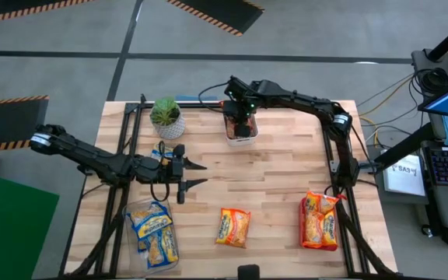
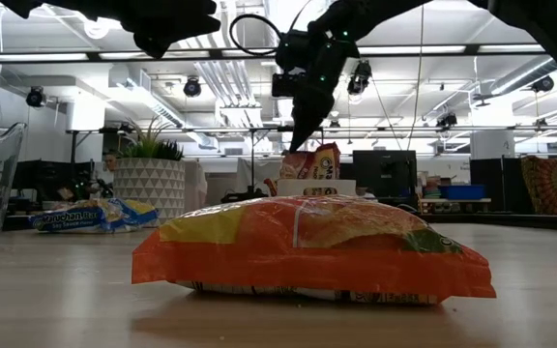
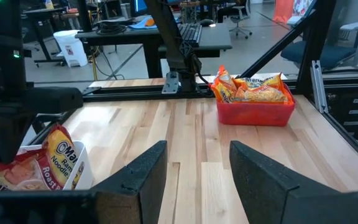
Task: Sort Maruchan noodles
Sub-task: Put the red noodle pack into the white bin, then put the orange noodle pack into the pink bin
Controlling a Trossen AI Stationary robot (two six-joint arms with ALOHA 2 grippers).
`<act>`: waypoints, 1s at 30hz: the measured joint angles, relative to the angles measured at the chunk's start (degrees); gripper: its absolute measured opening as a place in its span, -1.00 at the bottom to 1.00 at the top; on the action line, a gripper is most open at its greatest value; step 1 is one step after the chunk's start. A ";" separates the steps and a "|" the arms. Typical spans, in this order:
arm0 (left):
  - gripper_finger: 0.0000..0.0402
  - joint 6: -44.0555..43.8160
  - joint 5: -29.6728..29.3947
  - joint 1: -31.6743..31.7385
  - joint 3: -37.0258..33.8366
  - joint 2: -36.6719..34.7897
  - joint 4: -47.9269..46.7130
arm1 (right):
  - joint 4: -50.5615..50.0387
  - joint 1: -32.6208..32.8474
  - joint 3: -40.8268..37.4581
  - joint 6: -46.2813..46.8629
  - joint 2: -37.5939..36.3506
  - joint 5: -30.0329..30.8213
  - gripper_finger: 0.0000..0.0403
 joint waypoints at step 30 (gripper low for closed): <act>-0.22 -3.88 0.20 -0.06 0.00 0.04 -0.09 | -1.41 19.22 -4.37 13.78 -23.58 -4.89 -0.91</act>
